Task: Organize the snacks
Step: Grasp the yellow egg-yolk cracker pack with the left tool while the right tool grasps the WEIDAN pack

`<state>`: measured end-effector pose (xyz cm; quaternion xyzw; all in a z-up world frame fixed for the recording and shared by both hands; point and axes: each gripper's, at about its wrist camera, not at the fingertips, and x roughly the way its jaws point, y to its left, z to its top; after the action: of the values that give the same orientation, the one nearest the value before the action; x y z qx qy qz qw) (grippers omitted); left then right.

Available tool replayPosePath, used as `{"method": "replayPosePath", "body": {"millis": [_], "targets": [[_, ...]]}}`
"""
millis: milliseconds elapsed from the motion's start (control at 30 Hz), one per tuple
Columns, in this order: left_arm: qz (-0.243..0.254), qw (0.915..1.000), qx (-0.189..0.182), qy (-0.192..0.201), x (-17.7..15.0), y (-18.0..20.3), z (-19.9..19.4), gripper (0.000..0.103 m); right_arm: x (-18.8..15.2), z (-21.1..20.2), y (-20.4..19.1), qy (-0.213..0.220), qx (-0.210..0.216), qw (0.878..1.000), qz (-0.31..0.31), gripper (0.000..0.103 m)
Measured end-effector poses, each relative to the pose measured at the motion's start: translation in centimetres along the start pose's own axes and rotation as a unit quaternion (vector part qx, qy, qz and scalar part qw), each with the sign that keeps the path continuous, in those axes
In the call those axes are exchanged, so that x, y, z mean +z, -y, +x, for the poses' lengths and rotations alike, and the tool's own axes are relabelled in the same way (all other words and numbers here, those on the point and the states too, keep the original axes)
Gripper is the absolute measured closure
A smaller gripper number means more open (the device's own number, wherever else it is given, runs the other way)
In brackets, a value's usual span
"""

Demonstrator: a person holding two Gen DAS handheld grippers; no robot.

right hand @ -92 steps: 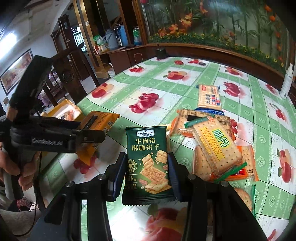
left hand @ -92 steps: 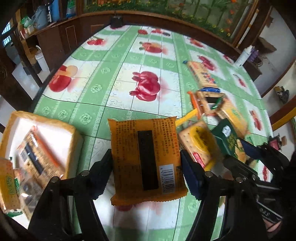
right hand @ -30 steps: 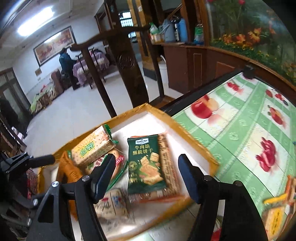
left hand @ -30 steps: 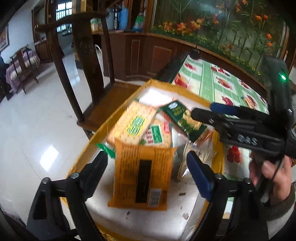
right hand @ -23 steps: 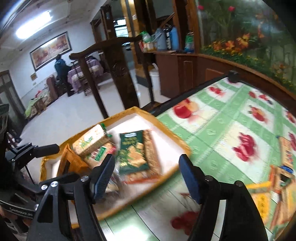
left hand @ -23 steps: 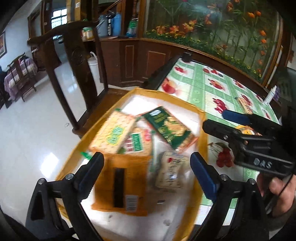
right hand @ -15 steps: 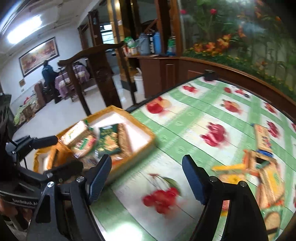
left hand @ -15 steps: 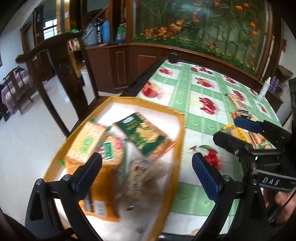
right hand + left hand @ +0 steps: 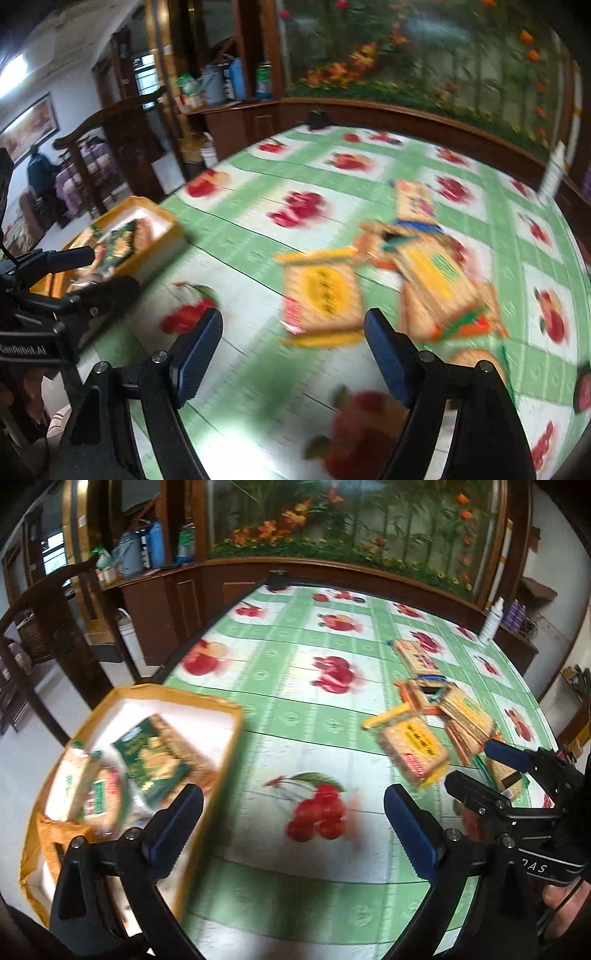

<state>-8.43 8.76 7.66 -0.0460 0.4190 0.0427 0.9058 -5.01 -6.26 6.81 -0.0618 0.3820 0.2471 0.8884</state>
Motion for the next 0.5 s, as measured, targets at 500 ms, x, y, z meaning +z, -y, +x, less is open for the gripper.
{"method": "replayPosePath", "body": {"millis": [500], "targets": [[0.028, 0.9992, -0.014, -0.026, 1.0, 6.9, 3.1, 0.005, -2.3, -2.2, 5.9, 0.003, -0.014, 0.998, 0.059, 0.024]]}}
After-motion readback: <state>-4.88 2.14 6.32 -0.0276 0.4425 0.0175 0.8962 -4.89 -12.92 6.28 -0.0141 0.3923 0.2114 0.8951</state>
